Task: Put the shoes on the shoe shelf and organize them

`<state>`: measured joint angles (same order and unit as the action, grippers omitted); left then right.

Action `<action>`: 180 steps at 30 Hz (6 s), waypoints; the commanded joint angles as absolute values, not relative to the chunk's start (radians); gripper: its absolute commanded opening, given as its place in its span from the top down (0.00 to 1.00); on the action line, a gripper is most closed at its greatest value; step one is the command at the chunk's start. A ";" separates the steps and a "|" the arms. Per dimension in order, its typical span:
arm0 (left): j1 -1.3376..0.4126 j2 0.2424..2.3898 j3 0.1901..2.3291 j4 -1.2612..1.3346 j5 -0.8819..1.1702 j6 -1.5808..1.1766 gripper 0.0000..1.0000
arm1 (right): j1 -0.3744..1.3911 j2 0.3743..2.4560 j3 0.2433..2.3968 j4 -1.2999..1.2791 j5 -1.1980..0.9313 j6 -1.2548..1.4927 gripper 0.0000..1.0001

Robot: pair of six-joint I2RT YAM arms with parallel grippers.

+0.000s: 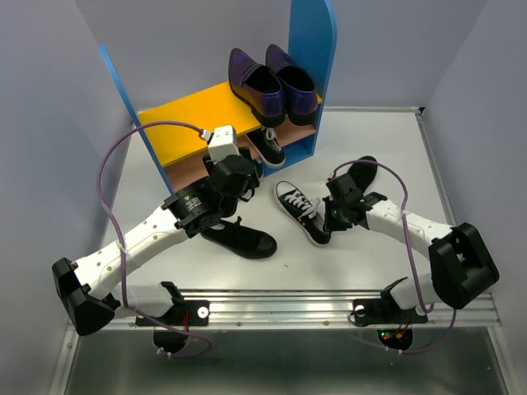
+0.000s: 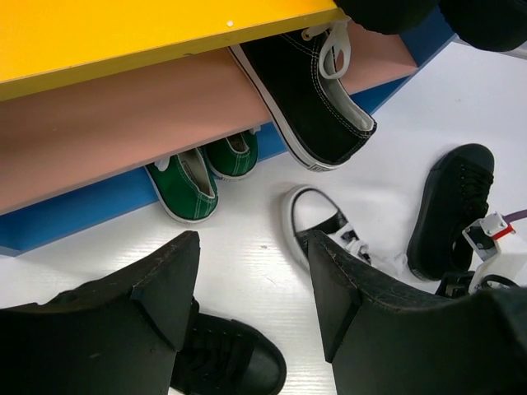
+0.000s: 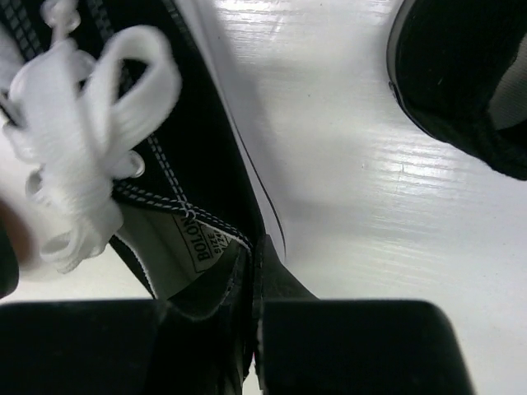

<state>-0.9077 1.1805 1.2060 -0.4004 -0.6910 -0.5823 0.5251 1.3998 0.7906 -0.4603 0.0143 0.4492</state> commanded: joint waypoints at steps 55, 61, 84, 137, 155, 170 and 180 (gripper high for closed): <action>-0.804 1.020 1.243 -0.413 -0.784 -0.561 0.34 | 0.436 1.632 1.650 -0.589 0.367 0.417 0.99; -0.802 0.997 1.238 -0.431 -0.796 -0.581 0.34 | 0.436 1.706 1.710 -0.511 0.388 0.446 0.99; -0.801 0.976 1.226 -0.448 -0.802 -0.592 0.34 | 0.436 1.798 1.744 -0.420 0.307 0.541 0.59; -0.799 0.963 1.221 -0.489 -0.825 -0.630 0.34 | 0.425 1.829 1.599 -0.302 0.287 0.532 0.68; -0.796 1.002 1.224 -0.448 -0.821 -0.604 0.34 | 0.586 1.555 1.154 -0.210 0.161 0.656 0.67; -0.796 0.979 1.235 -0.466 -0.822 -0.603 0.34 | 0.661 1.749 1.396 -0.183 0.250 0.658 0.67; -0.795 0.959 1.229 -0.488 -0.828 -0.604 0.34 | 0.661 1.796 1.457 -0.184 0.304 0.670 0.67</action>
